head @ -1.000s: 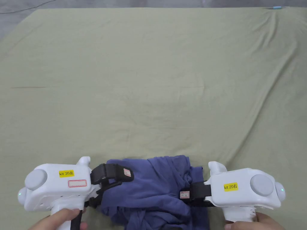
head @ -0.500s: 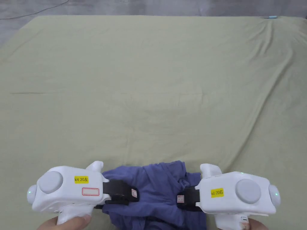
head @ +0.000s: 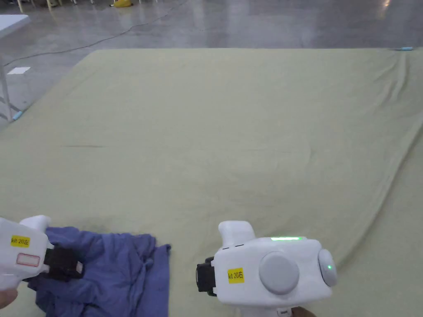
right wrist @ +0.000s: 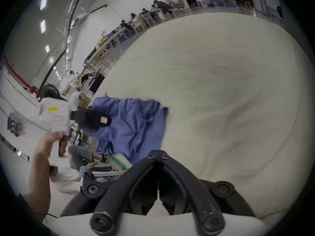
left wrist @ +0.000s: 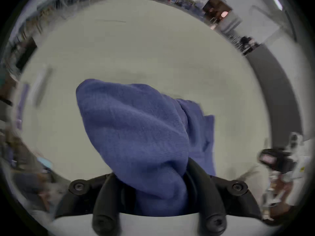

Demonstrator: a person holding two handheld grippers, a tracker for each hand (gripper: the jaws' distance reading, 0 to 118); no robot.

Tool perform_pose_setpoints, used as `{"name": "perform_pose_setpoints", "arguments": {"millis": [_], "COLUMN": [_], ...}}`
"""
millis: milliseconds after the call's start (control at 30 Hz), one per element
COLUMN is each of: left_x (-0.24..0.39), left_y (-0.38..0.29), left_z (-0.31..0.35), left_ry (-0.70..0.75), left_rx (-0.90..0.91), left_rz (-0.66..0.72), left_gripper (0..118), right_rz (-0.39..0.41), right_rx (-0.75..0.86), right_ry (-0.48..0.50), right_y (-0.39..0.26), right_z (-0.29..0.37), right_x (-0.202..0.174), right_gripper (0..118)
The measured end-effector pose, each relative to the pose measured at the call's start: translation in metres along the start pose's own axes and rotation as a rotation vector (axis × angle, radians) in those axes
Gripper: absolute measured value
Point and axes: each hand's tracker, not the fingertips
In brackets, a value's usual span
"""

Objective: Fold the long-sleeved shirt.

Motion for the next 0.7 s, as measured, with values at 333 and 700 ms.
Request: {"name": "perform_pose_setpoints", "arguments": {"millis": [333, 700], "left_x": [-0.07, -0.002], "left_y": [0.007, 0.014], "left_z": [-0.038, 0.057], "left_ry": [0.264, -0.005], "left_rx": [0.042, 0.372], "left_rz": [-0.025, -0.022], "left_gripper": [90, 100], "right_rz": [0.054, 0.094], "right_rx": [-0.025, 0.125], "right_ry": [0.029, 0.001], "right_y": [-0.016, -0.003], "right_z": [0.005, 0.077], "right_x": [-0.015, -0.009], "right_gripper": [0, 0]}}
